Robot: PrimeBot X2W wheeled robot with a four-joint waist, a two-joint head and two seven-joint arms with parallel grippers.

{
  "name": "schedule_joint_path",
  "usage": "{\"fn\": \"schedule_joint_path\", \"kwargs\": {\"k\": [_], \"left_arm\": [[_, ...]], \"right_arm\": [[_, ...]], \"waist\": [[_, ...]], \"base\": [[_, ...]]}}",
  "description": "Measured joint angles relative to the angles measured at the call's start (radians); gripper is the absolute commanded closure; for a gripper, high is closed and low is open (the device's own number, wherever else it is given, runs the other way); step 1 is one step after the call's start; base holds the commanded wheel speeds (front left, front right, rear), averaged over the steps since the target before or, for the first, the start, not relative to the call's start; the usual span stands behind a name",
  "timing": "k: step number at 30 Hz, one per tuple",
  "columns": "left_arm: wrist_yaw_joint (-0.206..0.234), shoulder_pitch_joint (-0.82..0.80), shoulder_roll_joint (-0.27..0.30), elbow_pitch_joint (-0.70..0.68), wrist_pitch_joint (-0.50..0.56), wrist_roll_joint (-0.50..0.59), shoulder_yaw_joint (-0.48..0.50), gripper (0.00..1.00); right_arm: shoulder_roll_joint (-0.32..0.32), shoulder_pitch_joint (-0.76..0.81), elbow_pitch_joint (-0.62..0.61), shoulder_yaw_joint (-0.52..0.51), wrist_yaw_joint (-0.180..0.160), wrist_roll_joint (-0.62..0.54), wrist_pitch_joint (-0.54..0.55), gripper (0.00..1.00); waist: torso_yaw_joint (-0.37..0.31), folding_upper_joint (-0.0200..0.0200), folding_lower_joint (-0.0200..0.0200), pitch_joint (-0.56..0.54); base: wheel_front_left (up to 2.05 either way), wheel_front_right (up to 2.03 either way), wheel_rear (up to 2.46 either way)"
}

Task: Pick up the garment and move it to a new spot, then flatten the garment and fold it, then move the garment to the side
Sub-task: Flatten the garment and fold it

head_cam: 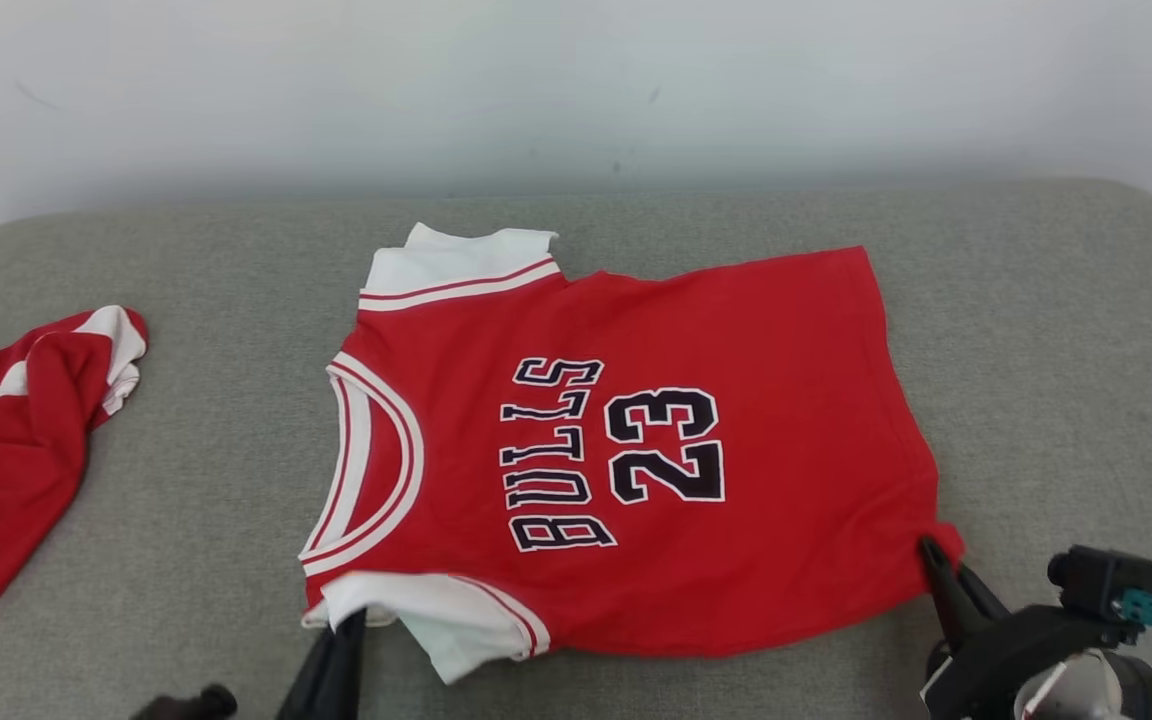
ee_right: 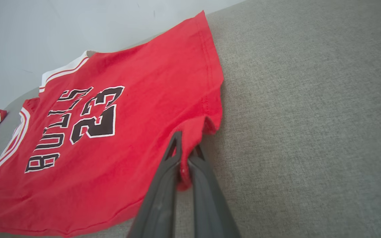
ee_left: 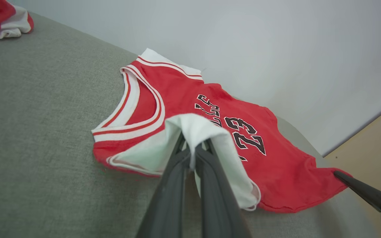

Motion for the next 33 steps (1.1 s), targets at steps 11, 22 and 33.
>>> {"fn": "schedule_joint_path", "kwargs": {"k": [11, 22, 33], "left_arm": [[-0.046, -0.274, 0.021, 0.208, 0.021, -0.009, 0.036, 1.0], [-0.095, -0.484, 0.008, 0.505, 0.021, -0.009, 0.013, 1.0], [-0.122, -0.62, -0.005, 0.708, 0.003, 0.003, -0.013, 0.0]], "right_arm": [[0.006, -0.215, 0.164, 0.05, 0.0, 0.019, 0.037, 1.0], [0.024, -0.446, 0.409, 0.106, 0.0, 0.023, 0.049, 1.0], [0.047, -0.622, 0.623, 0.151, 0.0, 0.044, -0.07, 0.0]], "waist": [[-0.033, 0.0, 0.0001, 0.033], [-0.048, 0.0001, 0.0, 0.068], [-0.061, 0.0, 0.0, 0.101]], "base": [[0.0, 0.0, 0.0], [0.0, 0.0, 0.0], [0.0, 0.0, 0.0]]}}
